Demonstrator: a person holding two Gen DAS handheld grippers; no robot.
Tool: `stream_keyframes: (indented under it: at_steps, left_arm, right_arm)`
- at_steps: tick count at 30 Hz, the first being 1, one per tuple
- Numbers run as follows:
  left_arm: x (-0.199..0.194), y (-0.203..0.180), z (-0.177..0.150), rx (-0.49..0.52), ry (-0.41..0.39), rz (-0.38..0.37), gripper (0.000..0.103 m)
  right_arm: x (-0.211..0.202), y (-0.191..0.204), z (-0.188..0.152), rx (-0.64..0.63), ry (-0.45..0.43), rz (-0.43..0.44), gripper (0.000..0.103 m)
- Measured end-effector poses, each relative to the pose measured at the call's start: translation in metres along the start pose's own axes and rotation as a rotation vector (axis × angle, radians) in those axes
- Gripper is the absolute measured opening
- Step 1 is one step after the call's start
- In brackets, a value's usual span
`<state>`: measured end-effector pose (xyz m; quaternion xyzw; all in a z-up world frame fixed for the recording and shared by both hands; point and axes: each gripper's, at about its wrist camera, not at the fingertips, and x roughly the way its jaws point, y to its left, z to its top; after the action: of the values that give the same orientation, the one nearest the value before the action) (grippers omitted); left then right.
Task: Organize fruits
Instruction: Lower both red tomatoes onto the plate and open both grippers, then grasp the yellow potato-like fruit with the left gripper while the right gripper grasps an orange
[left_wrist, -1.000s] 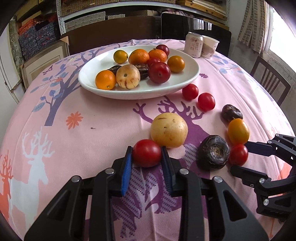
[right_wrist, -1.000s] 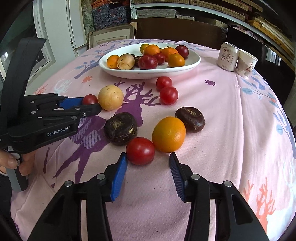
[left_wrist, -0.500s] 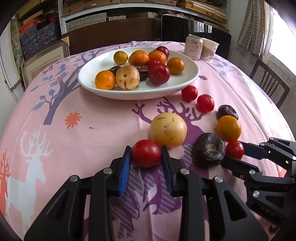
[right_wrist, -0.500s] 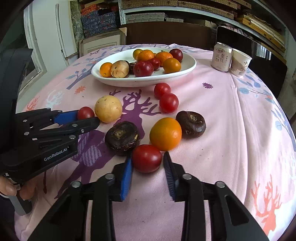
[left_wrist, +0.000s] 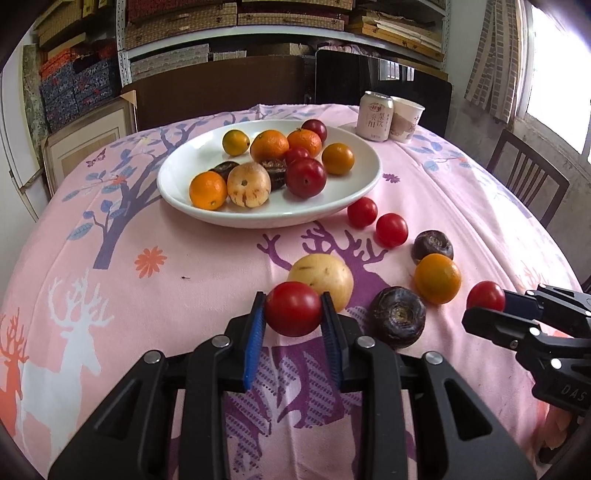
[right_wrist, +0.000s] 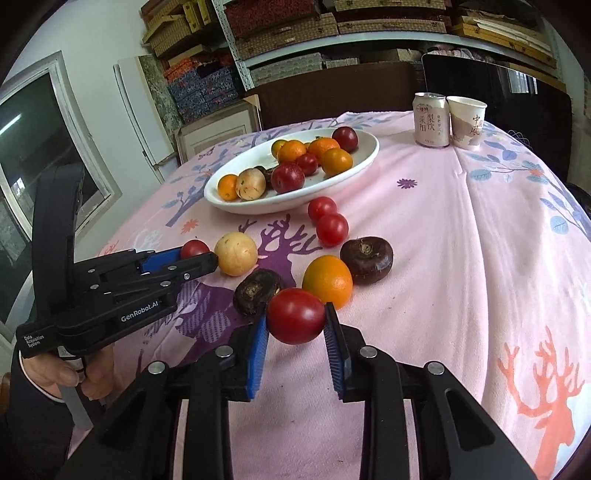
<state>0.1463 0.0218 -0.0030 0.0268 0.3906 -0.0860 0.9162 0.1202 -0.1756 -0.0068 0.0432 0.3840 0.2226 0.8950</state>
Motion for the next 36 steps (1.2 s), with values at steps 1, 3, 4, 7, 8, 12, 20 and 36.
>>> stream_keyframes:
  at_steps: [1,3,4,7,8,12,20,36]
  left_arm:
    - [-0.003,0.0,0.001,-0.002,-0.009,-0.002,0.028]
    - [-0.008,-0.001,0.004,-0.022,-0.023,-0.002,0.028]
    - [-0.013,-0.001,0.007,-0.037,-0.03,-0.001,0.028]
    - [-0.026,-0.007,0.018,-0.045,-0.053,-0.008,0.028]
    - [-0.029,-0.011,0.023,-0.034,-0.055,0.005,0.029]
    - [-0.029,-0.011,0.05,-0.038,-0.05,0.007,0.029]
    - [0.024,0.03,0.093,-0.177,0.033,0.083,0.029]
    - [0.032,0.034,0.094,-0.255,0.005,0.059,0.066]
  right_arm:
    - [-0.002,0.0,0.001,0.001,-0.011,0.005,0.03]
    - [-0.007,-0.003,0.003,0.021,-0.041,0.016,0.03]
    - [-0.01,-0.004,0.005,0.041,-0.047,0.019,0.03]
    - [-0.021,0.004,0.018,0.013,-0.087,-0.016,0.03]
    - [-0.021,0.008,0.023,-0.01,-0.09,-0.023,0.03]
    - [-0.013,0.011,0.058,-0.069,-0.101,-0.022,0.03]
    - [0.055,-0.01,0.12,0.031,-0.018,0.05,0.03]
    - [0.065,-0.038,0.121,0.139,0.012,0.094,0.054]
